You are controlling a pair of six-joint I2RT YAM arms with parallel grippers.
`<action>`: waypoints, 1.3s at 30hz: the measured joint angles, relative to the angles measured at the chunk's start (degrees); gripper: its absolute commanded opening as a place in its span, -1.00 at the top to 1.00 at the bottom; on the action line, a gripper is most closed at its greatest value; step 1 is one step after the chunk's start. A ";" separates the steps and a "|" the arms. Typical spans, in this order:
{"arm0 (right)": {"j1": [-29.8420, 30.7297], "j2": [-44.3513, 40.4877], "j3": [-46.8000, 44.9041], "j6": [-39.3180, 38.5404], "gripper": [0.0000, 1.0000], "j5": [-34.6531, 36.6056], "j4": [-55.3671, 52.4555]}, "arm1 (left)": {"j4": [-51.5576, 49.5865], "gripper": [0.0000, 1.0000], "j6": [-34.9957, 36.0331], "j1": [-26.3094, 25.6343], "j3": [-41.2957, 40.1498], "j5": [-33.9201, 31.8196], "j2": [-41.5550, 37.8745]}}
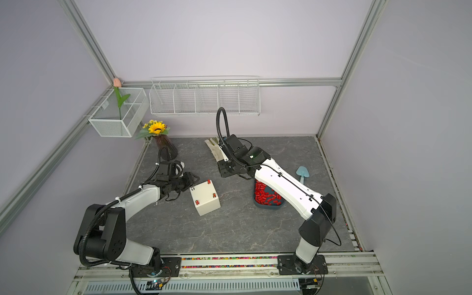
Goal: Cover the protruding screws with screw protection sleeves
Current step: Move the plastic shell to the center of the board, then attach the screw protection sleeve to the screw.
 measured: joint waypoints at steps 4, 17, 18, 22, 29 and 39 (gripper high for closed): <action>0.11 0.00 -0.02 0.00 0.69 -0.04 0.02 | 1.09 0.04 -1.51 -2.27 -0.74 -0.17 0.00; 1.16 -0.02 -0.70 0.02 0.68 -0.44 0.15 | 6.25 0.05 -5.68 -10.36 -0.85 -1.27 2.08; 1.27 -0.02 -0.70 0.04 0.68 -0.44 0.15 | 6.78 0.05 -5.99 -11.06 -0.85 -1.27 2.78; 1.75 -0.02 -0.79 0.04 0.68 -0.37 0.13 | 7.74 0.06 -7.04 -12.33 -0.83 -1.31 4.72; 3.13 -0.02 -0.81 0.20 0.68 0.13 0.15 | 4.98 0.05 -6.12 -10.84 -0.57 -2.27 3.26; 6.23 1.53 -0.81 0.46 0.69 0.72 0.42 | -3.69 0.03 -1.29 -2.97 1.44 -4.31 -7.41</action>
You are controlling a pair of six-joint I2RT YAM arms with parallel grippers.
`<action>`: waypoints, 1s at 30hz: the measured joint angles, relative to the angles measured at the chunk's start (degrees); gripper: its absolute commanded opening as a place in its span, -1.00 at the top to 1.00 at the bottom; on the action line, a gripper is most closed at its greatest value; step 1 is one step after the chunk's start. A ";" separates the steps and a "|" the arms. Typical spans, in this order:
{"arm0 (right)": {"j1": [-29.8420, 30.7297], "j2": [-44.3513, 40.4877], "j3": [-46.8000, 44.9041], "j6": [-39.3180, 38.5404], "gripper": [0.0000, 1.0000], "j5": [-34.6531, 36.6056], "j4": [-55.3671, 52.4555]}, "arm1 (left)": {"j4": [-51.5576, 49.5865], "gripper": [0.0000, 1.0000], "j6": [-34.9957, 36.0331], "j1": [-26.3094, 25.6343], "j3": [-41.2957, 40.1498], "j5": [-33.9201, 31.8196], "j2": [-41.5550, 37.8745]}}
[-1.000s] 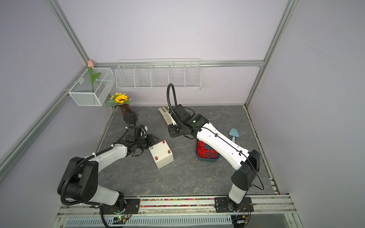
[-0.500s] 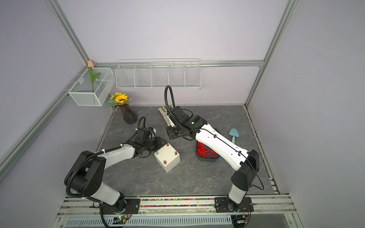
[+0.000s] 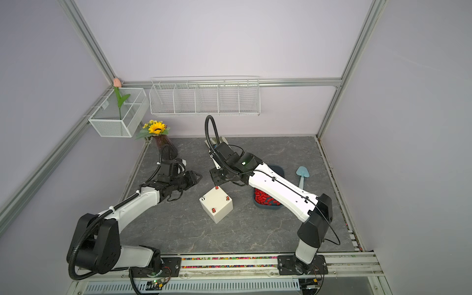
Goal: Cover the protruding screws with screw protection sleeves
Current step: Attach the screw protection sleeve to the screw.
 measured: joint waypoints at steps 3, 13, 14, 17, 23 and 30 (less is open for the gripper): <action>1.84 1.95 0.02 0.22 0.69 0.90 0.33 | -2.71 0.03 1.40 2.01 0.11 -0.85 -3.82; 7.74 7.89 0.68 1.49 0.69 3.93 1.57 | -7.02 0.01 3.54 11.34 -3.82 -0.37 -12.83; 8.07 8.37 0.94 1.66 0.69 4.17 1.77 | -7.21 0.01 3.61 11.39 -4.26 -0.17 -13.07; 8.81 9.86 1.95 2.10 0.69 5.09 2.32 | -7.78 0.01 3.78 11.41 -5.49 0.22 -13.77; 9.55 11.78 2.75 2.56 0.69 6.12 2.93 | -8.15 0.01 3.78 11.80 -6.08 0.55 -14.49; 9.60 13.18 4.66 2.56 0.69 6.64 3.02 | -8.17 0.01 3.80 12.04 -6.08 1.38 -14.58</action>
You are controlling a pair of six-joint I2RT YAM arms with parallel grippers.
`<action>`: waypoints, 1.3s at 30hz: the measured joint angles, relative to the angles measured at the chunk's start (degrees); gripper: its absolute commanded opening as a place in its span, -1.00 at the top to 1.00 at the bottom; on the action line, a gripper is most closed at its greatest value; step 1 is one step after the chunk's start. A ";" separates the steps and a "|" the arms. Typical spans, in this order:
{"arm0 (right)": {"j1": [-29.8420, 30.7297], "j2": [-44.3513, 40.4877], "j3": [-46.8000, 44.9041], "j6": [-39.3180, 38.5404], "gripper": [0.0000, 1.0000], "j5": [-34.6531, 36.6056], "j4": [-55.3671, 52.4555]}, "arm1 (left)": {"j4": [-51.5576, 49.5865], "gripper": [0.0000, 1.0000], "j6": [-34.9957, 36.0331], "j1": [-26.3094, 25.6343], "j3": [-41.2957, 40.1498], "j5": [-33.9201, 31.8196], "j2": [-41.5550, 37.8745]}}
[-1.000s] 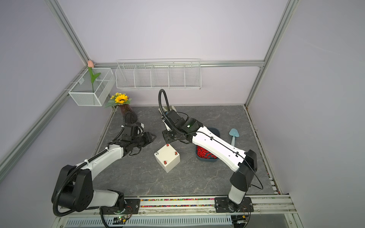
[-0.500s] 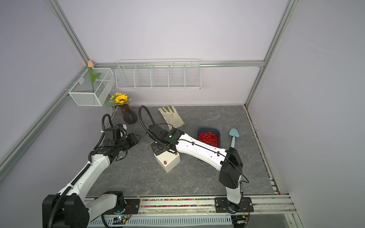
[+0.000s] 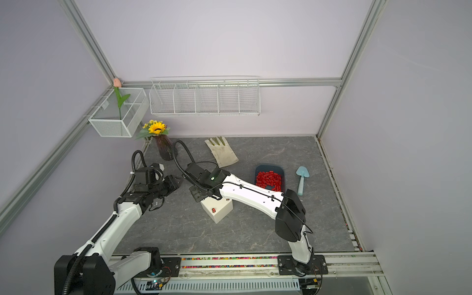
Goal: Cover the protruding screws with screw protection sleeves
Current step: Attach the screw protection sleeve to the screw.
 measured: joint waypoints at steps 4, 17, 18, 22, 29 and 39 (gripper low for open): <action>0.00 0.17 0.13 0.00 0.69 0.20 -0.20 | -0.02 0.01 -0.02 0.13 0.00 0.22 -0.09; 0.00 2.10 0.22 -0.02 0.69 0.20 -0.50 | -0.02 0.01 0.00 0.46 0.00 0.22 -0.55; 0.00 2.12 0.22 -0.02 0.69 0.17 -0.50 | -0.02 0.01 0.00 0.46 0.00 0.22 -0.55; 0.00 2.12 0.22 -0.02 0.69 0.15 -0.52 | -0.02 0.01 -0.02 0.57 0.00 0.22 -0.55; 0.00 2.10 0.20 0.00 0.69 0.11 -0.61 | -0.04 0.01 -0.02 0.83 0.00 0.26 -0.55; 0.00 2.12 -1.03 0.22 0.69 -0.96 -0.59 | -0.04 0.01 -0.02 0.83 0.00 0.26 -0.87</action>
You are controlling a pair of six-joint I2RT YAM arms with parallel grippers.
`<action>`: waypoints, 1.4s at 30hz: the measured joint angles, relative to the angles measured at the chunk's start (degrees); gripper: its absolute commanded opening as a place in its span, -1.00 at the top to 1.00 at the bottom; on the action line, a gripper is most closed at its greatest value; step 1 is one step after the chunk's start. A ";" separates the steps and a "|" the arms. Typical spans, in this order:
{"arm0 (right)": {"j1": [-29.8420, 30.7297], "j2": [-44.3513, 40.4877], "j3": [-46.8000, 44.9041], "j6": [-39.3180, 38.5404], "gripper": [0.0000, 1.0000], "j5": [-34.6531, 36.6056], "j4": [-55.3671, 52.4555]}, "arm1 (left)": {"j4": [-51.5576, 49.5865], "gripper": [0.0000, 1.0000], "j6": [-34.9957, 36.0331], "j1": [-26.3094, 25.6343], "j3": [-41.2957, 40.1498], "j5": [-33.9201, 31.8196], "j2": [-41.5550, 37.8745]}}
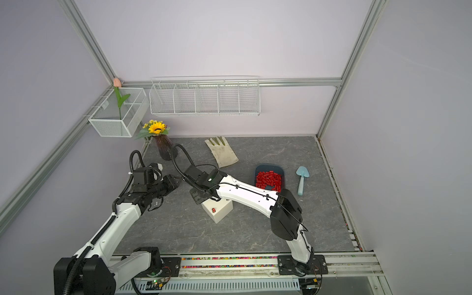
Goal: Cover the protruding screws with screw protection sleeves
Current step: Attach the screw protection sleeve to the screw.
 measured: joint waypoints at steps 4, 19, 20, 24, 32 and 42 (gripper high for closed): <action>0.00 -0.02 -0.46 0.22 0.69 -0.22 0.37 | 0.00 0.01 0.00 0.04 0.00 0.02 -0.28; 0.22 -0.79 -2.01 1.16 0.69 -0.37 1.44 | 0.00 0.02 -0.02 0.37 -0.28 0.11 -0.44; 0.26 -0.85 -2.12 1.25 0.69 -0.37 1.46 | -0.04 0.02 0.00 0.37 -0.31 0.11 -0.44; 0.44 -1.01 -2.82 1.33 0.69 -0.39 1.44 | 0.00 0.02 -0.02 0.37 -0.33 0.11 -0.59; 0.74 -1.01 -3.32 1.51 0.69 -0.39 1.42 | 0.00 0.02 -0.02 0.37 -0.79 0.11 -1.16; 0.74 -1.01 -3.32 1.51 0.66 -0.44 1.42 | 0.00 0.02 -0.02 0.55 -0.98 0.13 -1.18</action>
